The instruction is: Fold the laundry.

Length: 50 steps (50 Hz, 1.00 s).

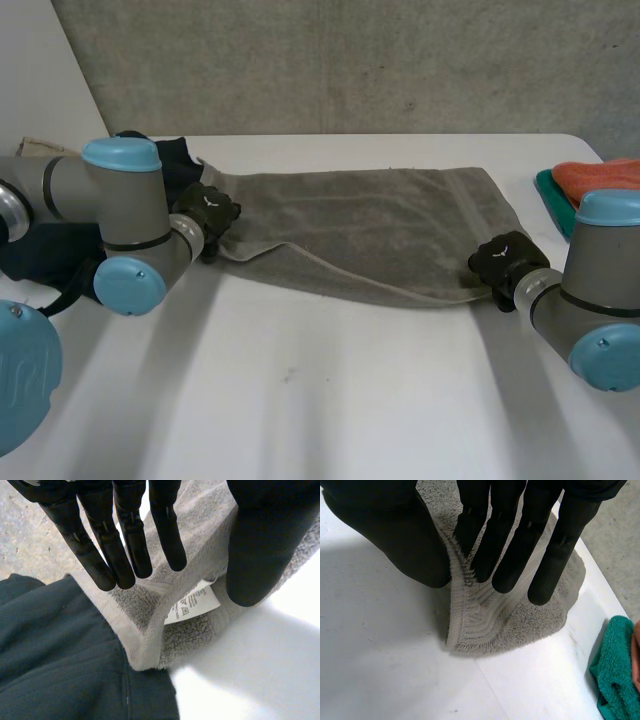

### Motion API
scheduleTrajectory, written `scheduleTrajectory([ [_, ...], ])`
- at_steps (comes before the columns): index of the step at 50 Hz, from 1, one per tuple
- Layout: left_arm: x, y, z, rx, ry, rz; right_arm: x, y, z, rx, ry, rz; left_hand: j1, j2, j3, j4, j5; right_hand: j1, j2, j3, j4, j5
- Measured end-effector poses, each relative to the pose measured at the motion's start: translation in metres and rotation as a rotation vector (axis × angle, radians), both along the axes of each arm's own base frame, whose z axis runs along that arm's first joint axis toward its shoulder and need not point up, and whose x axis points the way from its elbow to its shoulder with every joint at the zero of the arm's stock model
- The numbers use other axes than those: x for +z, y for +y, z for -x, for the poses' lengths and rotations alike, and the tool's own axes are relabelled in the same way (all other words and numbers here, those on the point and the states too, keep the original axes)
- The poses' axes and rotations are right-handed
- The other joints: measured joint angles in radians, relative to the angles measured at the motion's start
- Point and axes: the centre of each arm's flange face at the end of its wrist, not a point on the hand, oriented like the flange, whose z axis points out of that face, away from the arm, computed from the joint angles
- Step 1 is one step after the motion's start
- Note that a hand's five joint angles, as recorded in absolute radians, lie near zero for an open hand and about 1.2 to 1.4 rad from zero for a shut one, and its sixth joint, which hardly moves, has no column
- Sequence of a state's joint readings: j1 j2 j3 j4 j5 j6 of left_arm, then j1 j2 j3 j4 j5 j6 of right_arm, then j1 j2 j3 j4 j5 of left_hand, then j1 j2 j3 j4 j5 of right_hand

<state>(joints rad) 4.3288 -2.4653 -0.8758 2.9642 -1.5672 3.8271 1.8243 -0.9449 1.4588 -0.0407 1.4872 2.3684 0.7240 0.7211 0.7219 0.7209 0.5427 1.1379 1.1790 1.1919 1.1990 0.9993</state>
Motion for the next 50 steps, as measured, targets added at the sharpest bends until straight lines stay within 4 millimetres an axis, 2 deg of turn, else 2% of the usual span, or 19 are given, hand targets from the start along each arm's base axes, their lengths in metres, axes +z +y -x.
scheduleTrajectory([
  [8,-0.003,0.004,0.000,-0.012,0.000,-0.019,0.000,0.000,-0.001,0.001,0.000,0.002,0.112,0.110,0.102,0.103,0.102,0.000,0.000,0.000,0.000,0.000],
  [10,-0.005,0.004,0.000,-0.013,0.000,-0.023,0.000,0.000,-0.001,0.001,0.000,0.003,0.327,0.304,0.301,0.305,0.303,0.000,0.000,0.000,0.000,0.000],
  [13,-0.006,0.005,-0.001,-0.015,-0.001,-0.031,0.001,-0.001,0.000,-0.002,0.000,0.004,0.428,0.461,0.449,0.461,0.449,0.000,0.000,0.000,0.000,0.000],
  [17,0.002,0.013,-0.005,-0.008,-0.002,-0.058,0.005,-0.003,0.002,-0.008,-0.001,0.008,0.428,0.472,0.463,0.473,0.450,0.000,0.000,0.000,0.000,0.000],
  [20,0.014,0.027,-0.011,0.004,0.004,-0.092,0.012,-0.003,0.005,-0.013,-0.001,0.006,0.428,0.472,0.463,0.473,0.450,0.000,0.000,0.000,0.000,0.000],
  [26,0.043,0.074,-0.034,0.036,0.018,-0.197,0.041,0.008,0.022,-0.008,0.052,-0.058,0.428,0.472,0.463,0.473,0.450,0.000,0.000,0.000,0.000,0.000],
  [30,0.051,0.112,-0.056,0.052,-0.007,-0.291,0.053,0.022,0.035,0.013,0.124,-0.133,0.428,0.472,0.463,0.473,0.450,0.000,0.000,0.000,0.000,0.000],
  [31,0.051,0.112,-0.056,0.052,-0.007,-0.291,0.053,0.022,0.035,0.013,0.124,-0.133,0.428,0.472,0.463,0.473,0.450,0.000,0.000,0.000,0.000,0.000],
  [32,0.052,0.135,-0.069,0.046,-0.031,-0.359,0.064,0.043,0.051,0.056,0.229,-0.255,0.428,0.472,0.463,0.474,0.450,0.000,0.000,0.000,0.000,0.000],
  [36,0.044,0.166,-0.086,0.012,-0.074,-0.468,0.071,0.071,0.067,0.138,0.349,-0.398,0.428,0.472,0.463,0.474,0.450,0.000,0.000,0.000,0.000,0.000],
  [38,0.039,0.173,-0.091,-0.003,-0.091,-0.508,0.072,0.078,0.071,0.176,0.387,-0.431,0.428,0.472,0.463,0.474,0.450,0.000,0.000,0.000,0.000,0.000],
  [42,0.033,0.172,-0.095,-0.016,-0.110,-0.532,0.071,0.082,0.073,0.215,0.423,-0.434,0.428,0.472,0.463,0.474,0.450,0.000,0.000,0.000,0.000,0.000],
  [47,0.031,0.145,-0.090,0.004,-0.103,-0.473,0.064,0.064,0.064,0.210,0.429,-0.332,0.428,0.472,0.463,0.474,0.450,0.000,0.000,0.000,0.000,0.000],
  [48,0.033,0.131,-0.086,0.027,-0.081,-0.432,0.061,0.051,0.058,0.188,0.414,-0.264,0.428,0.472,0.463,0.474,0.450,0.000,0.000,0.000,0.000,0.000],
  [49,0.033,0.131,-0.086,0.027,-0.081,-0.432,0.061,0.051,0.058,0.188,0.414,-0.264,0.428,0.472,0.463,0.474,0.450,0.000,0.000,0.000,0.000,0.000],
  [50,0.035,0.122,-0.083,0.042,-0.064,-0.407,0.060,0.047,0.056,0.181,0.409,-0.244,0.428,0.472,0.463,0.474,0.450,0.000,0.000,0.000,0.000,0.000],
])
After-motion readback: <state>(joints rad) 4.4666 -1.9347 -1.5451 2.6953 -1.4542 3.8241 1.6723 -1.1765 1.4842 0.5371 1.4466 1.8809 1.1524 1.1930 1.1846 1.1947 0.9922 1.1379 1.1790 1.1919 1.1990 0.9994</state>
